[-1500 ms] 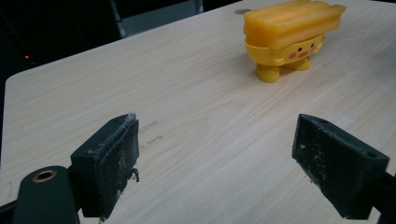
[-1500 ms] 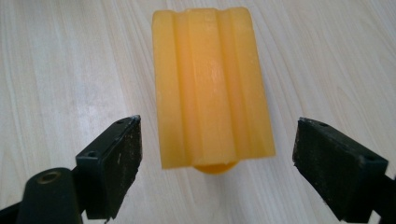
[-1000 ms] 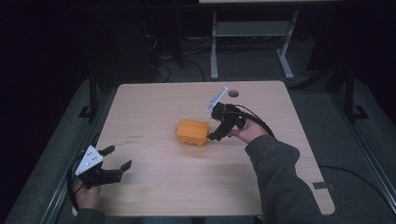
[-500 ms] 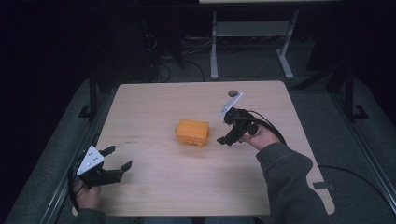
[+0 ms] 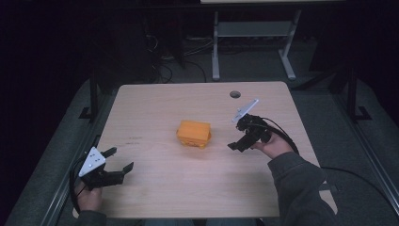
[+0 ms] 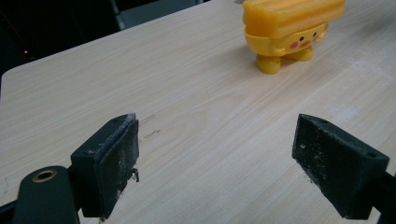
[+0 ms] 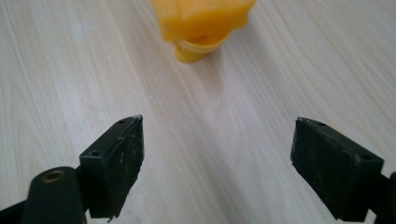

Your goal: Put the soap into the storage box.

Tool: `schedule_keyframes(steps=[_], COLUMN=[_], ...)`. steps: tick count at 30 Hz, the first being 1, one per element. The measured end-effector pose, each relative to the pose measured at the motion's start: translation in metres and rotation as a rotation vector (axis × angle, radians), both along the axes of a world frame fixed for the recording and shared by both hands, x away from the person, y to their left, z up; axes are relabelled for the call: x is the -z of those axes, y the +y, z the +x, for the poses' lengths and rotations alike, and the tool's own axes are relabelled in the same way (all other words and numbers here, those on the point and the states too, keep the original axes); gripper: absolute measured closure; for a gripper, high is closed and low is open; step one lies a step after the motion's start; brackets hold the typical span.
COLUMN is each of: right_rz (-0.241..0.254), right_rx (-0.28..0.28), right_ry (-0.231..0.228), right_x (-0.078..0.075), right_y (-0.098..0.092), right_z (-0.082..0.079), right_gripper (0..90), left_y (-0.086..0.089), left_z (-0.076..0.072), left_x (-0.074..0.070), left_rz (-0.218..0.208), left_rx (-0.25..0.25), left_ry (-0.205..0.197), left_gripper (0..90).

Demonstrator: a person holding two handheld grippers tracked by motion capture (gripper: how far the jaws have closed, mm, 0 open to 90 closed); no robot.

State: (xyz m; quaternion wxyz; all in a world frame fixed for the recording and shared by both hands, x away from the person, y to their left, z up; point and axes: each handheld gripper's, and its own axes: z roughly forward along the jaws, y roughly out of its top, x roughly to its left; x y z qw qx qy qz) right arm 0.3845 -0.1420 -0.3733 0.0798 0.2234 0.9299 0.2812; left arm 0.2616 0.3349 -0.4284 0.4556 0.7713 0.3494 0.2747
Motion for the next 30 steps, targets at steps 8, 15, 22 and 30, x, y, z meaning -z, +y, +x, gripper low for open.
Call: schedule_keyframes(steps=[8, 15, 22, 30], right_rz=[0.014, 0.030, 0.039, 0.063], right_rx=[0.022, 0.033, 0.053, 0.090], right_ry=[0.017, 0.024, 0.028, 0.034], right_x=[0.014, 0.019, 0.029, 0.043], right_y=[-0.013, -0.021, -0.032, -0.048], right_z=[-0.008, -0.016, -0.026, -0.045], right_gripper=[16.7, 16.8, 16.8, 16.6], left_y=[-0.001, 0.000, -0.003, -0.010], left_z=[0.000, 0.001, 0.001, 0.003], left_x=[0.001, 0.002, 0.004, 0.007], left_rz=[0.004, -0.012, 0.029, 0.066], left_rx=[-0.001, 0.008, 0.010, 0.026], left_ry=[0.008, 0.026, 0.023, 0.050], left_gripper=[13.9, 13.9, 13.9, 13.9])
